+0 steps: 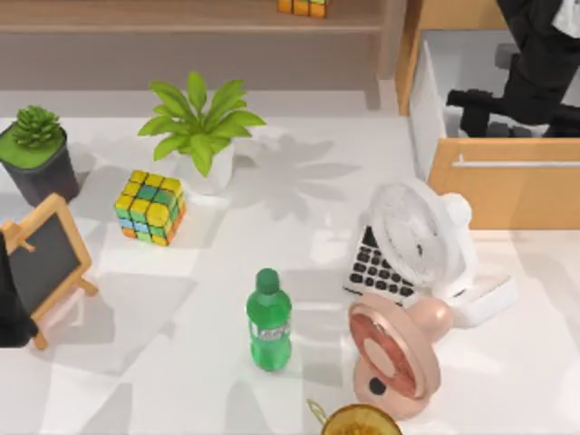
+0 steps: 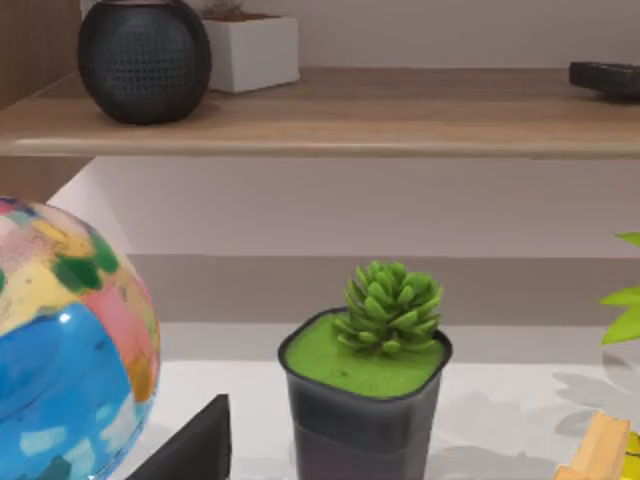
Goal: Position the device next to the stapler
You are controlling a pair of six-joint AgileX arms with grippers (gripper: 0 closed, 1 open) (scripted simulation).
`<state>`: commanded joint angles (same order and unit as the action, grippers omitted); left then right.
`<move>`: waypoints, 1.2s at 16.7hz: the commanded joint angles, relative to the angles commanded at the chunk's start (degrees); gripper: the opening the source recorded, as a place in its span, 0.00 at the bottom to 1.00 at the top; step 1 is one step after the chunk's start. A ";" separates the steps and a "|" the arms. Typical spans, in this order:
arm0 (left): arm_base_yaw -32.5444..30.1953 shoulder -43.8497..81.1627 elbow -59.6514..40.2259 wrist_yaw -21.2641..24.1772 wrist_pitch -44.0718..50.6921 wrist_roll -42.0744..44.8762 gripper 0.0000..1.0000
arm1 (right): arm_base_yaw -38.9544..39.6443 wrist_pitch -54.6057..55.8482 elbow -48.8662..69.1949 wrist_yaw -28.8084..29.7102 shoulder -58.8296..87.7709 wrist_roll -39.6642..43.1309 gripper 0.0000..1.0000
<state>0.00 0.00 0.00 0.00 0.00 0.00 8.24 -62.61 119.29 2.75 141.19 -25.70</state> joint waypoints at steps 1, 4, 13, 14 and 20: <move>0.00 0.00 0.00 0.00 0.00 0.00 1.00 | -0.06 0.00 -0.01 0.00 -0.21 -0.08 0.00; 0.00 0.00 0.00 0.00 0.00 0.00 1.00 | 0.08 -0.29 -0.41 0.07 -1.68 1.04 0.00; 0.00 0.00 0.00 0.00 0.00 0.00 1.00 | -3.88 4.36 -13.29 -1.10 -25.50 17.76 0.00; 0.00 0.00 0.00 0.00 0.00 0.00 1.00 | -5.29 4.89 -16.03 -1.35 -28.91 20.04 0.00; 0.00 0.00 0.00 0.00 0.00 0.00 1.00 | -15.78 5.98 -38.39 -3.03 -47.64 33.51 0.00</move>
<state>0.00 0.00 0.00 0.00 0.00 0.00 -7.54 -56.63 80.90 -0.28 93.54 7.80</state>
